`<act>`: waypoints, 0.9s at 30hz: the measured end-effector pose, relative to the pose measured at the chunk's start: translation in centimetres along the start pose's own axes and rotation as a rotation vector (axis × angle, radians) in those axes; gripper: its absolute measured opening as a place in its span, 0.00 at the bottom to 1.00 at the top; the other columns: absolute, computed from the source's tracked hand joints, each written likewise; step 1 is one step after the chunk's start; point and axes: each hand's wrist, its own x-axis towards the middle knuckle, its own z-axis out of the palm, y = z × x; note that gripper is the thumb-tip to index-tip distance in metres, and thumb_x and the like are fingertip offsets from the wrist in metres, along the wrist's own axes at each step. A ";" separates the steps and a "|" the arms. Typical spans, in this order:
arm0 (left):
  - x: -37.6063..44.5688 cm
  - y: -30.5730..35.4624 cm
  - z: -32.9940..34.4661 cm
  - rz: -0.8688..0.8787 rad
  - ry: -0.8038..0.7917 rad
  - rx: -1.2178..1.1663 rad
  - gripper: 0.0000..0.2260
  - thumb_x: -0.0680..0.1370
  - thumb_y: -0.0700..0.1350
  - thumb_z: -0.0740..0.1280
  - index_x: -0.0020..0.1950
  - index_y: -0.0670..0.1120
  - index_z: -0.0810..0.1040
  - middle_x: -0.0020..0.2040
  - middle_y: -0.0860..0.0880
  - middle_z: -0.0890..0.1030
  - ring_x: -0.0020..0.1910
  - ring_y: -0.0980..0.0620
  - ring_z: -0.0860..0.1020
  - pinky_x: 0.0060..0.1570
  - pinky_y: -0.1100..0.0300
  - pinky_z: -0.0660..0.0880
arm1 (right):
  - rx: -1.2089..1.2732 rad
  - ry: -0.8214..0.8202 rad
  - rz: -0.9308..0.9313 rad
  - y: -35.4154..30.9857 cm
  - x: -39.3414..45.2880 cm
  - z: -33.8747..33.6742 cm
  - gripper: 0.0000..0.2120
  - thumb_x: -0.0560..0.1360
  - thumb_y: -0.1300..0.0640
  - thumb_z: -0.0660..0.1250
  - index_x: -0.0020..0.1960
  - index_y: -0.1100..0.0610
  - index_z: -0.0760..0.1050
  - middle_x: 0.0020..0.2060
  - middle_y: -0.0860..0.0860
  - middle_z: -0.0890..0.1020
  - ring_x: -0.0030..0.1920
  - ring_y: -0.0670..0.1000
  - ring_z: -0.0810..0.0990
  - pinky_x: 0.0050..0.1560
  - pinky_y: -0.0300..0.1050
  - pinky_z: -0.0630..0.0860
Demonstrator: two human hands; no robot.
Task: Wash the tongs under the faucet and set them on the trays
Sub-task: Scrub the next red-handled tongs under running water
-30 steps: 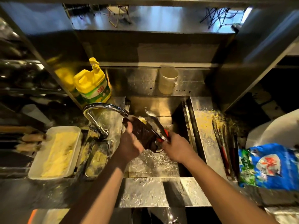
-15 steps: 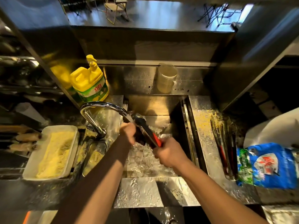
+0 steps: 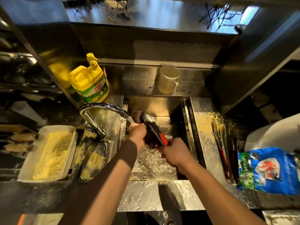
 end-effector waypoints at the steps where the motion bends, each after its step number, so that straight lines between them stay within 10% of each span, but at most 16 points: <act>1: 0.1 -0.1 0.2 -0.010 -0.029 0.005 0.14 0.79 0.34 0.63 0.64 0.36 0.77 0.53 0.36 0.84 0.44 0.42 0.84 0.40 0.49 0.83 | -0.008 0.022 -0.009 -0.1 0.2 0.0 0.05 0.71 0.59 0.71 0.38 0.60 0.80 0.28 0.53 0.79 0.23 0.48 0.73 0.25 0.41 0.67; 15: 0.3 -1.4 0.3 -0.046 -0.009 -0.033 0.12 0.79 0.32 0.61 0.62 0.34 0.76 0.56 0.33 0.81 0.44 0.40 0.83 0.38 0.49 0.83 | -0.223 0.007 -0.057 -0.3 0.8 -0.8 0.06 0.73 0.58 0.70 0.39 0.59 0.78 0.29 0.51 0.79 0.24 0.47 0.75 0.22 0.37 0.67; 20: 2.5 0.2 -2.0 -0.013 0.260 -0.093 0.17 0.76 0.40 0.71 0.63 0.36 0.77 0.51 0.40 0.81 0.47 0.42 0.82 0.53 0.36 0.79 | 0.145 -0.162 0.176 3.0 -1.2 -4.7 0.10 0.74 0.59 0.72 0.49 0.65 0.79 0.25 0.50 0.76 0.19 0.47 0.68 0.19 0.38 0.64; 23: 1.4 -0.8 -1.9 -0.077 0.124 -0.090 0.17 0.78 0.45 0.70 0.65 0.40 0.75 0.53 0.41 0.80 0.52 0.42 0.81 0.57 0.37 0.78 | 0.381 -0.195 0.286 3.7 -1.2 -6.6 0.07 0.76 0.62 0.68 0.50 0.66 0.79 0.28 0.52 0.74 0.21 0.47 0.64 0.19 0.36 0.60; 27: -0.2 -1.7 -2.0 -0.183 -0.050 -0.055 0.11 0.81 0.51 0.66 0.55 0.44 0.79 0.42 0.45 0.80 0.34 0.46 0.81 0.33 0.53 0.80 | 0.480 -0.233 0.306 3.6 -1.1 -6.1 0.08 0.76 0.62 0.67 0.52 0.67 0.77 0.29 0.52 0.74 0.22 0.47 0.65 0.19 0.37 0.61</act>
